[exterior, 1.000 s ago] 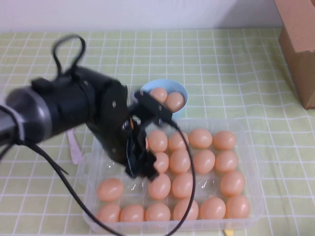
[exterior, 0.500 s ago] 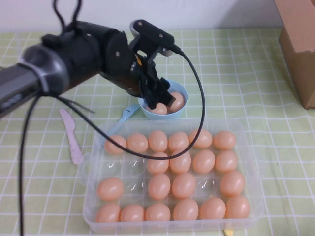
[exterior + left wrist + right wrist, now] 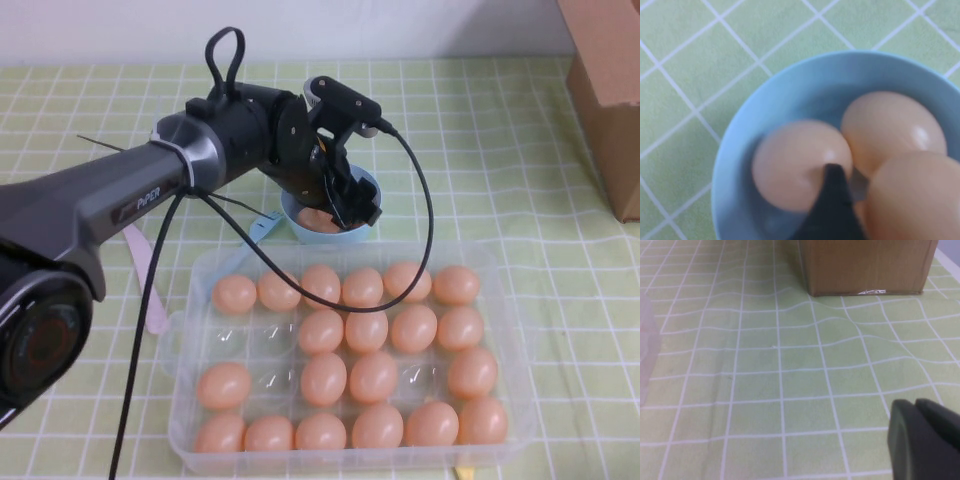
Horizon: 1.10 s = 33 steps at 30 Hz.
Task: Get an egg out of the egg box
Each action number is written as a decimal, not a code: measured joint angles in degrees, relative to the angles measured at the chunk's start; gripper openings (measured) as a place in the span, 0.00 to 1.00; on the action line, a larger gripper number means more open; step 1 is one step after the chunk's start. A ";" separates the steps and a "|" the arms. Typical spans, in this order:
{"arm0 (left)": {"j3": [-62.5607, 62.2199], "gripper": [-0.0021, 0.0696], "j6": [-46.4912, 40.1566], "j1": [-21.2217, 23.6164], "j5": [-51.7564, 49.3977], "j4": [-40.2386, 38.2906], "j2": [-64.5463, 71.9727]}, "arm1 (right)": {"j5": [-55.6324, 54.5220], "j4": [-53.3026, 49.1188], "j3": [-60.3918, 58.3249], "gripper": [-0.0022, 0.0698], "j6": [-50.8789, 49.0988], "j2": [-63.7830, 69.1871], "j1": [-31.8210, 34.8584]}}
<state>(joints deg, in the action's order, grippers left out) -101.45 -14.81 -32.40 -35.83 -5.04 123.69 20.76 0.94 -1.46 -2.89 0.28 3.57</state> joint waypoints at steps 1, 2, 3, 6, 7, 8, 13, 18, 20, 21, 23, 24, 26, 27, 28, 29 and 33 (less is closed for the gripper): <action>0.00 0.74 0.00 0.04 0.00 -0.14 0.12 | 0.00 0.00 0.00 0.01 0.00 0.00 0.00; 0.00 0.80 0.00 0.13 0.00 -0.26 0.12 | 0.00 0.00 0.00 0.01 0.00 0.00 0.00; 0.00 0.85 0.00 0.13 0.00 -0.26 0.12 | 0.00 0.00 0.00 0.01 0.00 0.00 0.00; 0.00 0.90 0.00 0.27 -0.11 -0.38 -0.23 | 0.00 0.00 0.00 0.01 0.00 0.00 0.00; 0.00 0.90 0.00 0.27 -0.51 -0.38 -0.57 | 0.00 0.00 0.00 0.01 0.00 0.00 0.00; 0.00 0.90 0.00 0.27 -0.91 -0.38 -1.06 | 0.00 0.00 0.00 0.01 0.00 0.00 0.00; 1.39 0.69 0.00 0.27 -1.67 -0.38 -7.02 | 0.00 0.00 0.00 0.01 0.00 0.00 0.00; 11.85 0.18 -0.16 0.74 5.95 -0.04 -16.93 | 0.00 0.00 0.00 0.01 0.00 0.00 0.00; 18.00 0.10 -0.16 1.17 10.91 -0.04 -20.42 | 0.00 0.00 0.00 0.01 0.00 0.00 0.00; 21.65 0.08 -0.16 1.45 13.97 -0.04 -23.26 | 0.00 0.00 0.00 0.01 0.00 0.00 0.00; 28.88 0.05 -0.16 1.67 19.92 -0.04 -28.05 | 0.00 0.00 0.00 0.01 0.00 0.00 0.00; 31.55 0.04 -0.16 1.67 22.28 -0.04 -30.37 | 0.00 0.00 0.00 0.01 0.00 0.00 0.00; 37.44 0.04 -0.16 1.67 27.38 -0.04 -36.64 | 0.00 0.00 0.00 0.01 0.00 0.00 0.00; 39.48 0.03 -0.16 1.67 29.08 -0.04 -39.96 | 0.00 0.00 0.00 0.01 0.00 0.00 0.00; 41.80 0.03 -0.16 1.67 30.78 -0.04 -43.35 | 0.00 0.00 0.00 0.01 0.00 0.00 0.00; 43.90 0.03 -0.16 1.67 32.05 -0.04 -46.72 | 0.00 0.00 0.00 0.01 0.00 0.00 0.00; 50.73 0.03 0.23 1.67 33.65 -0.04 -57.49 | 0.00 0.00 0.00 0.01 0.00 0.00 0.00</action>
<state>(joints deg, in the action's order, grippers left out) -50.72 -14.58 -30.73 -2.19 -5.08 66.20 20.76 0.94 -1.46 -2.89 0.28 3.57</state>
